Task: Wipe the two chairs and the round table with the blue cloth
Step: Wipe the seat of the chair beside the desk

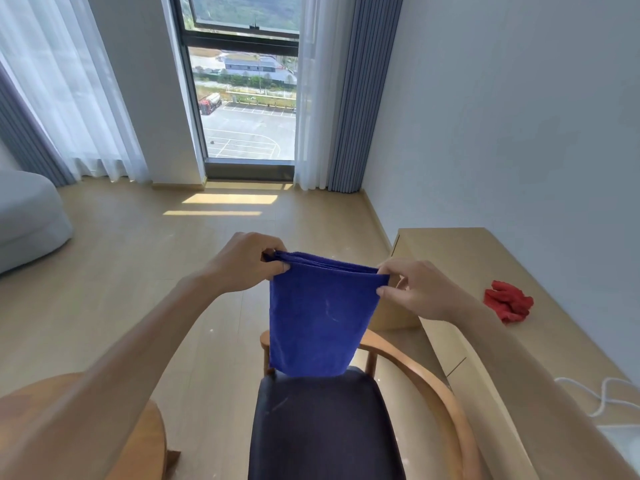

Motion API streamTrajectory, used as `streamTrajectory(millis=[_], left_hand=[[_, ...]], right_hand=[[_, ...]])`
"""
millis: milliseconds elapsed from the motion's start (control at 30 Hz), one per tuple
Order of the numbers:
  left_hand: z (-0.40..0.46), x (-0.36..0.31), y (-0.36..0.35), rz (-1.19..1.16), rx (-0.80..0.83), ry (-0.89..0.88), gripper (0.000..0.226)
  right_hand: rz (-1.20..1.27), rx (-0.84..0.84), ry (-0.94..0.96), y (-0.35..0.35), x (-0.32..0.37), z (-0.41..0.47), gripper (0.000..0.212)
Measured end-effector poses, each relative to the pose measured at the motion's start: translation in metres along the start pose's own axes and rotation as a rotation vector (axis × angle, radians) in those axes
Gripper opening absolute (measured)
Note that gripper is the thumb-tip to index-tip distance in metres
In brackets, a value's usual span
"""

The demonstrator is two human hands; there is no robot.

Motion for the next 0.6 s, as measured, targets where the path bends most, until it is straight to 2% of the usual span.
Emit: streamTrajectory(millis=[300, 433, 500, 600], left_hand=[[0.0072, 0.0069, -0.0055, 0.057, -0.059, 0.007, 0.006], [0.0066, 0.0046, -0.0025, -0.022, -0.04, -0.027, 0.011], [0.0054, 0.0045, -0.0023, -0.094, -0.006, -0.026, 0.015], [0.0038, 0.0056, -0.0052, -0.162, 0.014, -0.02, 0.013]], right_hand=[[0.087, -0.126, -0.04, 0.0094, 0.006, 0.0006, 0.007], [0.138, -0.085, -0.024, 0.0042, 0.0056, -0.0005, 0.023], [0.126, -0.121, -0.025, 0.0029, 0.0047, -0.0006, 0.026], [0.181, -0.233, -0.009, 0.0025, 0.0053, -0.0016, 0.042]])
Point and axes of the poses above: each hand's wrist, its own z-axis towards the middle knuckle, its own y-axis out of the back of the hand, x = y × z, the point moved 5 cm from there along z, towards the middle knuckle, and after that the axes turned 15 degrees about x, right-handed, at the moved point
